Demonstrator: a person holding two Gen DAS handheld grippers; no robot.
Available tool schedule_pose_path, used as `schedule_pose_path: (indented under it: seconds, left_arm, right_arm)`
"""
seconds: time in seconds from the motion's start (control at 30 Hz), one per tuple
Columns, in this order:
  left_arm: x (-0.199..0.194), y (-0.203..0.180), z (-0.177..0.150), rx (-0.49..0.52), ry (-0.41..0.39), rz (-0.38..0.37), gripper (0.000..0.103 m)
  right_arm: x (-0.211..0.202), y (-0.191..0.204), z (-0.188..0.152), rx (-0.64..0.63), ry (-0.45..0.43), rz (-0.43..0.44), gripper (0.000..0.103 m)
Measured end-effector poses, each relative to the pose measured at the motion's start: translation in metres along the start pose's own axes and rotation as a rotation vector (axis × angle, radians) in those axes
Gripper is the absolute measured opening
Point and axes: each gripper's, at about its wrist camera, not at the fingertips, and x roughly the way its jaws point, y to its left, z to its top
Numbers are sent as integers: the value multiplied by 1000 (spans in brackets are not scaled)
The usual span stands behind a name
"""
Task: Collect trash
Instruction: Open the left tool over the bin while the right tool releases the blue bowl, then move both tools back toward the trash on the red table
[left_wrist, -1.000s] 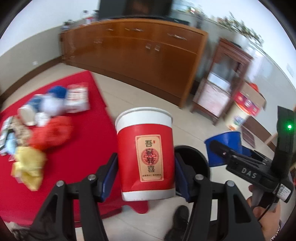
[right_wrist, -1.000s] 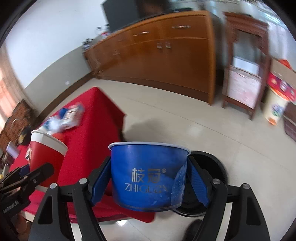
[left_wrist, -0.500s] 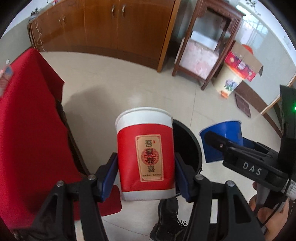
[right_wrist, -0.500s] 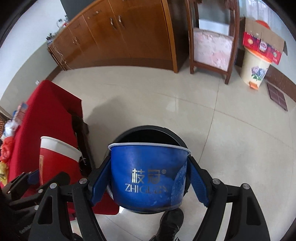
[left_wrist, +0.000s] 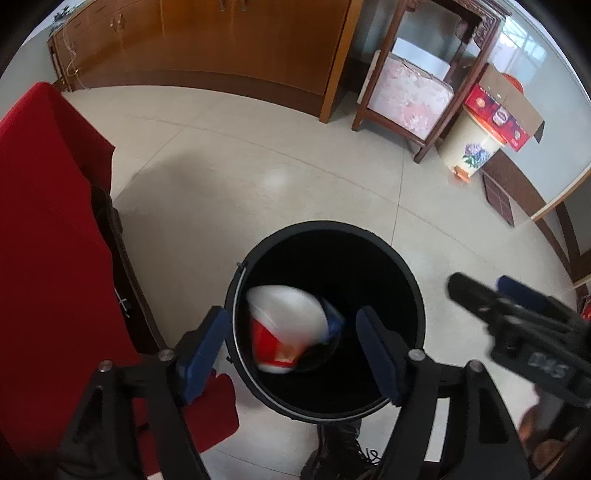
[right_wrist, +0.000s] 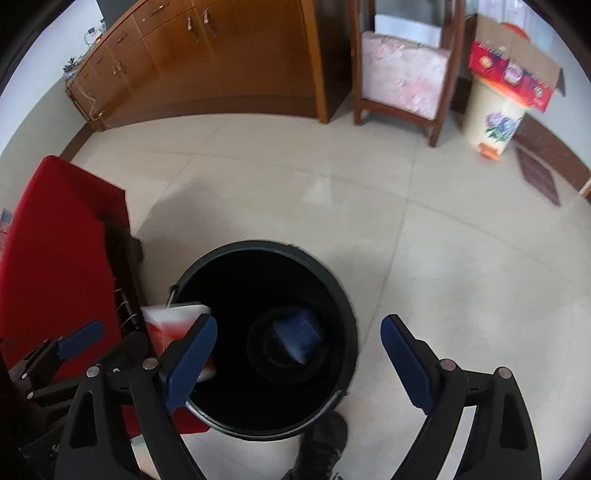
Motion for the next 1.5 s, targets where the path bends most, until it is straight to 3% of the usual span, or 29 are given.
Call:
schedule_pose_path:
  seconds: [0.2, 0.37, 0.5, 0.6, 0.67, 0.73, 0.83, 0.97, 1.1, 1.27, 1.37, 1.5]
  left_arm:
    - [-13, 4, 1, -22, -35, 43, 75]
    - [-61, 10, -1, -32, -113, 96, 75]
    - [-105, 16, -11, -22, -196, 130, 75]
    - [-148, 28, -23, -32, -270, 159, 75]
    - [-166, 39, -28, -57, -315, 175, 75]
    - [-188, 54, -39, -86, -352, 198, 80]
    - [-209, 74, -50, -132, -379, 212, 81]
    - [-228, 100, -68, -194, -379, 245, 81]
    - [-250, 140, -94, -298, -371, 295, 90]
    - [-271, 176, -124, -415, -395, 339, 96]
    - [-285, 197, -144, -472, -413, 390, 99]
    - [-302, 219, -164, -530, -437, 435, 103]
  right_arm:
    - [-27, -3, -3, 10, -45, -27, 92]
    - [-53, 6, -6, -26, -90, -55, 92]
    - [-94, 30, -13, -116, -212, -64, 92]
    - [-137, 52, -23, -190, -351, -77, 92]
    - [-161, 67, -31, -227, -446, -81, 101]
    - [-180, 77, -38, -248, -501, -25, 103]
    - [-175, 84, -37, -207, -382, 101, 103]
    - [-195, 106, -49, -230, -446, 171, 103]
    - [-208, 146, -55, -317, -412, 290, 103]
    - [-220, 198, -74, -402, -403, 379, 103]
    - [-228, 233, -86, -465, -433, 401, 103]
    - [-239, 273, -98, -548, -452, 367, 103]
